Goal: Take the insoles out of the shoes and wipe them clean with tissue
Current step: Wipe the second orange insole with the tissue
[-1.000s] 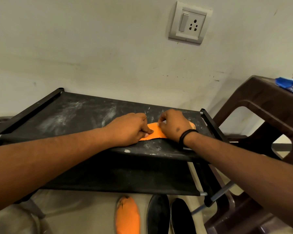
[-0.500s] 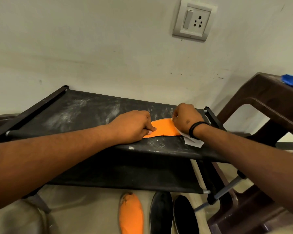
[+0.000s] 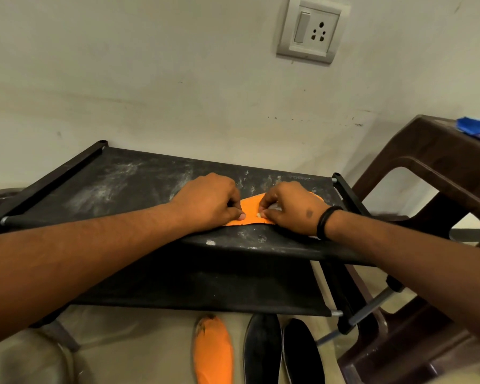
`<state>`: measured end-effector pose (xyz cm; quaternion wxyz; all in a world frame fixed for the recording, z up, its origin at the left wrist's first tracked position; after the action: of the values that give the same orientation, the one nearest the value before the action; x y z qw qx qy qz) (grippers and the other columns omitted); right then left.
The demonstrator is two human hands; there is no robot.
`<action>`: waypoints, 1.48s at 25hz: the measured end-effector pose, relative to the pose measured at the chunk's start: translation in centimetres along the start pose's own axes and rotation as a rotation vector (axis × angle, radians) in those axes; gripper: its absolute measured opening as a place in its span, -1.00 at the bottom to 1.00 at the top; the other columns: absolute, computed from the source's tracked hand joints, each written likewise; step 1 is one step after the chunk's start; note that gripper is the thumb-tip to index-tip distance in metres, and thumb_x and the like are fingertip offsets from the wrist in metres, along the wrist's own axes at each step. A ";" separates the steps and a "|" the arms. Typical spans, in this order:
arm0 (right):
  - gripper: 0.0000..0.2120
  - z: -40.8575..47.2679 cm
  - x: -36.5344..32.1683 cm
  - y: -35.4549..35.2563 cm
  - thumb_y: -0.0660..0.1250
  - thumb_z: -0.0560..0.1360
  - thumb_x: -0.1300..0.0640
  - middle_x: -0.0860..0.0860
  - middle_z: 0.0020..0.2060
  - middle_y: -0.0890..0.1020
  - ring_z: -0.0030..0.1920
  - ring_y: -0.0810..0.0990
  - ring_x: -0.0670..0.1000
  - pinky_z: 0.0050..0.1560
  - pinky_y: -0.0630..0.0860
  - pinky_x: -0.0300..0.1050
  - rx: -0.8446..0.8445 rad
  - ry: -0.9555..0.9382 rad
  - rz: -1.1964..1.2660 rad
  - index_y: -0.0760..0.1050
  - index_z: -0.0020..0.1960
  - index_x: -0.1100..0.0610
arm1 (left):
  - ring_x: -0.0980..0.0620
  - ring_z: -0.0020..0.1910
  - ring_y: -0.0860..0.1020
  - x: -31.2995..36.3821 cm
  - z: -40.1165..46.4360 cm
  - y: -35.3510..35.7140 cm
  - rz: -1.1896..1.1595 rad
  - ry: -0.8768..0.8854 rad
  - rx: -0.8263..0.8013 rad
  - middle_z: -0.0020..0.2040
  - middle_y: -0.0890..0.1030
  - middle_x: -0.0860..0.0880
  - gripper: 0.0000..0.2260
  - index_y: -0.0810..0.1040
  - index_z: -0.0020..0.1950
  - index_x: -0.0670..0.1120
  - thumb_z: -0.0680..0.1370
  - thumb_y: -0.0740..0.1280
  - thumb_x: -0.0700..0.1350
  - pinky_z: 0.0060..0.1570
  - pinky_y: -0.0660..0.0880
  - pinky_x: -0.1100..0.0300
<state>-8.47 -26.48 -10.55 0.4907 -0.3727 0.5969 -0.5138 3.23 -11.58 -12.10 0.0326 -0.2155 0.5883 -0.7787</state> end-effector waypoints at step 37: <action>-0.81 -1.9 4.1 -1.5 0.30 0.57 0.05 0.05 0.04 0.67 0.04 0.63 0.09 0.08 0.59 0.06 0.058 0.166 -0.167 0.64 0.06 0.08 | 0.03 0.27 0.41 1.8 1.1 1.4 0.182 0.139 -0.075 0.38 0.45 0.11 -0.65 0.48 0.44 0.20 0.68 0.15 0.15 0.17 0.40 0.08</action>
<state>-11.42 -30.16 -9.91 0.4057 -0.3627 0.5873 -0.5991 1.70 -13.57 -12.66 0.0544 -0.1077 0.6348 -0.7632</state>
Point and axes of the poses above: each hand's wrist, its own z-axis towards the middle knuckle, its own y-axis out of the palm, x = y × z, the point moved 2 cm from there along z, towards the middle knuckle
